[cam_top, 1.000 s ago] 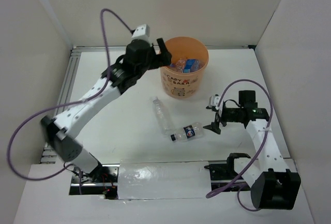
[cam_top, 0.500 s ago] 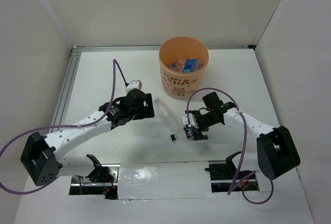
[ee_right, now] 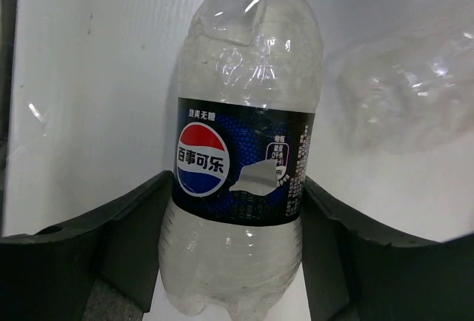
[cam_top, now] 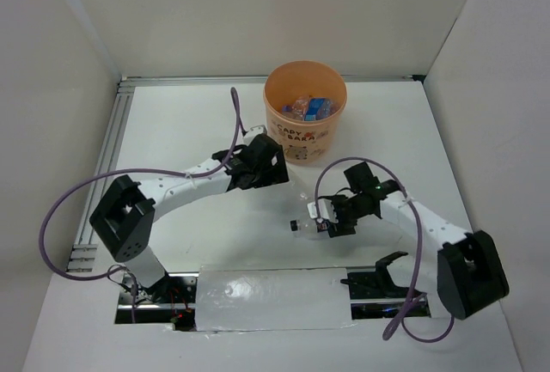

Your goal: Put the plastic bottles in the bin

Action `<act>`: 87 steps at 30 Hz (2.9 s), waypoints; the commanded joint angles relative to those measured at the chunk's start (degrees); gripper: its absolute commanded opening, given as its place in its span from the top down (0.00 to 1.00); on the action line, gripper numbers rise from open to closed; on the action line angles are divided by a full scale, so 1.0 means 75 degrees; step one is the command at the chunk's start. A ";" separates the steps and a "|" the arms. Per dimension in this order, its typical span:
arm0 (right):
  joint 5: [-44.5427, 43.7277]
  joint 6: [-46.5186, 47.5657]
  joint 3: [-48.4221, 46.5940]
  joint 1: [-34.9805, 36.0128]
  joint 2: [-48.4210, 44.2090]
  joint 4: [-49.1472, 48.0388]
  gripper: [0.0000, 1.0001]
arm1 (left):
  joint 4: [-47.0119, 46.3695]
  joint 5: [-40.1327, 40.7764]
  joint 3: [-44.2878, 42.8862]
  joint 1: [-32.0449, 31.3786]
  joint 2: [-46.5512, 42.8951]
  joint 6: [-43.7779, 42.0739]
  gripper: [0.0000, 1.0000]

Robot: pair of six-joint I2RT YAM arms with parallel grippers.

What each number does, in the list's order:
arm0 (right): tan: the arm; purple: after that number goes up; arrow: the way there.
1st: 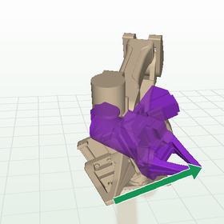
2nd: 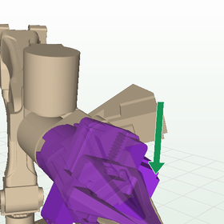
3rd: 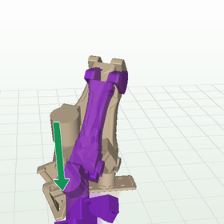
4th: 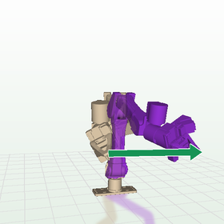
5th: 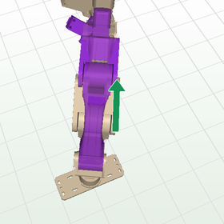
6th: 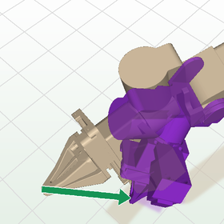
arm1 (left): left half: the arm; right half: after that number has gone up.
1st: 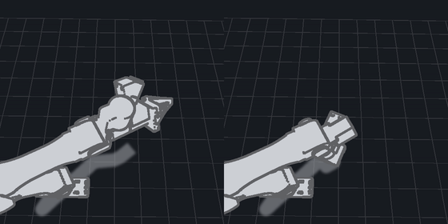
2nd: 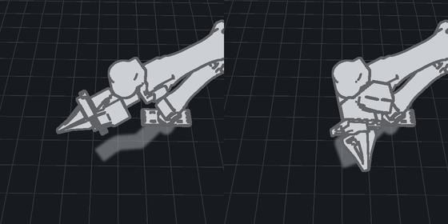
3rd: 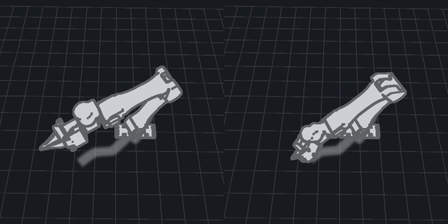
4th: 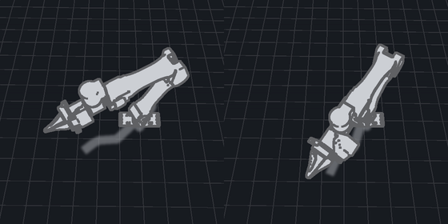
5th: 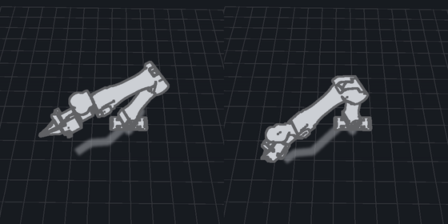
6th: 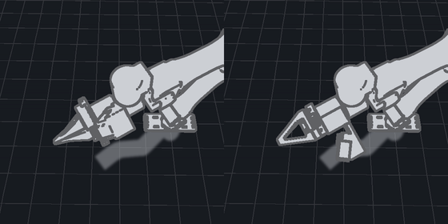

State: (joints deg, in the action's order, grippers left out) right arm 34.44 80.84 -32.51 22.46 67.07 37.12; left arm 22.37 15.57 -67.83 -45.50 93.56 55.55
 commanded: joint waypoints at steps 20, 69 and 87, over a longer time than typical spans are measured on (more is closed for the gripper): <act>-0.0524 -0.4074 -0.4698 -0.0967 -0.0719 -0.3306 0.89 | -0.0815 -0.0518 0.0840 -0.0192 -0.0356 0.0948 0.00; -0.1802 -0.2493 0.0409 0.0309 -0.0377 -0.5125 0.09 | 0.0170 0.0572 0.3970 -0.0344 -0.4705 0.1547 0.00; -0.2236 -0.2001 -0.0200 0.0685 0.1849 -0.6145 0.08 | 0.0240 0.0572 0.4262 -0.0344 -0.5221 0.1324 0.00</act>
State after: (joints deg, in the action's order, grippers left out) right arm 17.74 64.93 -31.99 27.03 78.83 -5.65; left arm 24.32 18.44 -36.36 -47.83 55.64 66.11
